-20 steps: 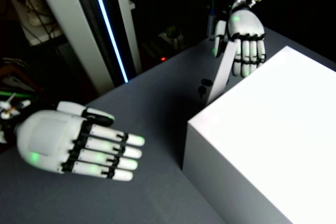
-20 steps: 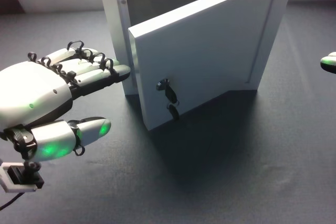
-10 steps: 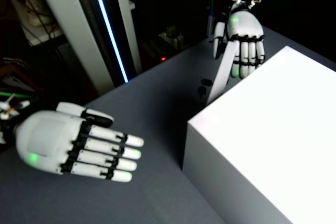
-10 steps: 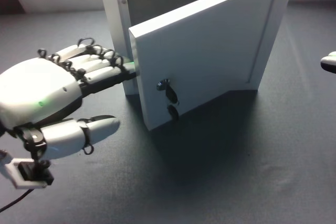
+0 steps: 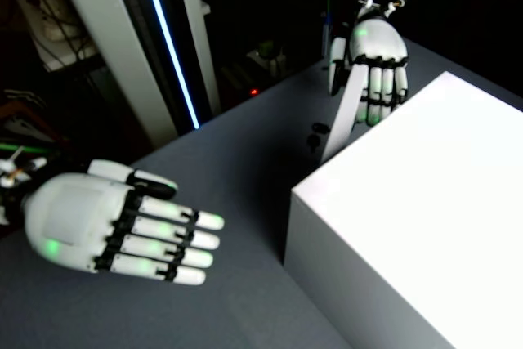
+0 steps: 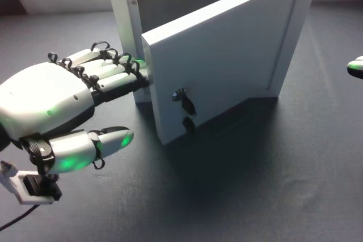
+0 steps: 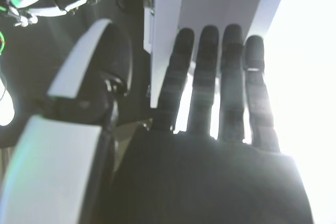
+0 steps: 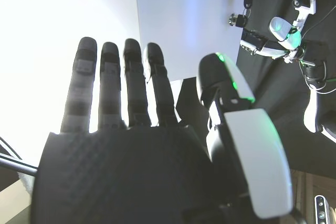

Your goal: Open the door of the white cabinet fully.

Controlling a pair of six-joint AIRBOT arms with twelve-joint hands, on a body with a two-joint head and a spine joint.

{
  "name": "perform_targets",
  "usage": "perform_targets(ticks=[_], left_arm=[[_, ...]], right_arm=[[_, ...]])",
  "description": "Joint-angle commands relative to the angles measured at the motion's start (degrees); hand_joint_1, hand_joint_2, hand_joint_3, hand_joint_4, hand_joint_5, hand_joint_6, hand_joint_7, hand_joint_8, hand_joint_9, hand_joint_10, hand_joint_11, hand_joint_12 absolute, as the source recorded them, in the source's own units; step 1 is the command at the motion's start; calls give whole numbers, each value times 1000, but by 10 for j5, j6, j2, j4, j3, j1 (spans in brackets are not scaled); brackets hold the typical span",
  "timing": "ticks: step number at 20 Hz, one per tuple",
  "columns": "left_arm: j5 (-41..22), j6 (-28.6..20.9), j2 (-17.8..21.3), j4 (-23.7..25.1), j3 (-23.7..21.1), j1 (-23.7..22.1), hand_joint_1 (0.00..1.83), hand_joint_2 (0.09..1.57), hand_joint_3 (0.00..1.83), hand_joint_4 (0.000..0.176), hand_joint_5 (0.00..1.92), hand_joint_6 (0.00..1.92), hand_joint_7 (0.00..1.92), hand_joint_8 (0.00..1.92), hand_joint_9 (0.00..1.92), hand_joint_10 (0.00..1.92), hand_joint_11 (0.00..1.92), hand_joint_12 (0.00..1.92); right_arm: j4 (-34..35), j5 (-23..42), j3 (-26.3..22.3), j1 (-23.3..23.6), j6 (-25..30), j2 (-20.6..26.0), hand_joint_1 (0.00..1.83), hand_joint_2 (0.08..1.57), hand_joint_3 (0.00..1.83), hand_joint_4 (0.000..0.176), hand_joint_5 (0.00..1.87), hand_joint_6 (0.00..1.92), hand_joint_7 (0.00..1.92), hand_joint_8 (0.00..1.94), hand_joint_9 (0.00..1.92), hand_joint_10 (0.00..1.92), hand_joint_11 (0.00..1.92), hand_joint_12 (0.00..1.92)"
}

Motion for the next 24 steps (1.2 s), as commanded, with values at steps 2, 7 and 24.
perform_targets(ticks=[2, 7, 24], left_arm=[[-72, -12, -1, 15, -6, -10, 233, 1492, 3, 0, 174, 7, 180, 7, 153, 5, 0, 329], [-70, -28, -4, 37, -9, -15, 282, 1474, 0, 0, 211, 1, 204, 0, 183, 0, 99, 152], [7, -126, -79, 196, 26, -111, 291, 1503, 6, 0, 269, 1, 278, 5, 245, 5, 217, 94]], right_arm=[[20, 66, 4, 3, 4, 1, 338, 1464, 1, 0, 269, 0, 257, 1, 170, 3, 197, 8], [20, 66, 4, 3, 5, 1, 375, 1474, 1, 0, 271, 1, 284, 1, 188, 1, 204, 6], [20, 66, 7, 3, 6, -2, 329, 1470, 1, 0, 287, 0, 292, 0, 201, 0, 222, 5]])
